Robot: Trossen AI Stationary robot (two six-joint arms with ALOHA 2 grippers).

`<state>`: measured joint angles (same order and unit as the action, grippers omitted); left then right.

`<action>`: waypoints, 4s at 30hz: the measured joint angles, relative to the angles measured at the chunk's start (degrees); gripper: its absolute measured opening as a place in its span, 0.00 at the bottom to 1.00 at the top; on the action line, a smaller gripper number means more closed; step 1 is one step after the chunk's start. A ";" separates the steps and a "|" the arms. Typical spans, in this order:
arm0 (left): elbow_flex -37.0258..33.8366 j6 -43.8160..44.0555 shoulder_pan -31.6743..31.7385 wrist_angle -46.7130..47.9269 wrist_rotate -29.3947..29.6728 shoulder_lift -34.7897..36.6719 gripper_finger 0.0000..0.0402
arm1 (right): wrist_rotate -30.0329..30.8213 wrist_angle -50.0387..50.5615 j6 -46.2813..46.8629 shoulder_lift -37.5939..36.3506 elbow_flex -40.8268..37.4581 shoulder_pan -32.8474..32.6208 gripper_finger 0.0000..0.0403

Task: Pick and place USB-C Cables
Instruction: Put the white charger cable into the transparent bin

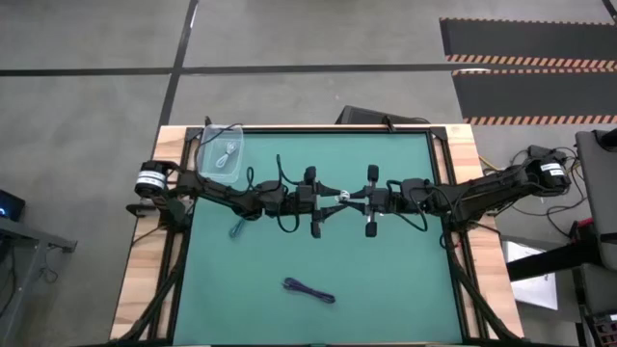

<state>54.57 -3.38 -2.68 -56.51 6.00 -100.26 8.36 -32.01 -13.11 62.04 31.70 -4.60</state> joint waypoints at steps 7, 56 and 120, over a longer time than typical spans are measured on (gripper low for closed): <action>1.31 -0.97 0.09 -0.20 -0.39 -0.97 0.35 | 0.00 0.20 -0.43 0.00 0.00 0.00 0.05; -0.55 -1.81 0.09 33.86 11.81 16.87 0.01 | 0.66 14.35 -0.05 -12.92 -0.13 0.04 0.49; 16.53 9.70 50.87 120.41 11.80 10.62 0.02 | 2.27 24.24 -12.89 -26.16 -0.52 1.27 0.49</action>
<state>71.10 6.33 48.19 63.90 17.80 -89.65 10.63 -7.77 -26.00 35.88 31.18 -3.33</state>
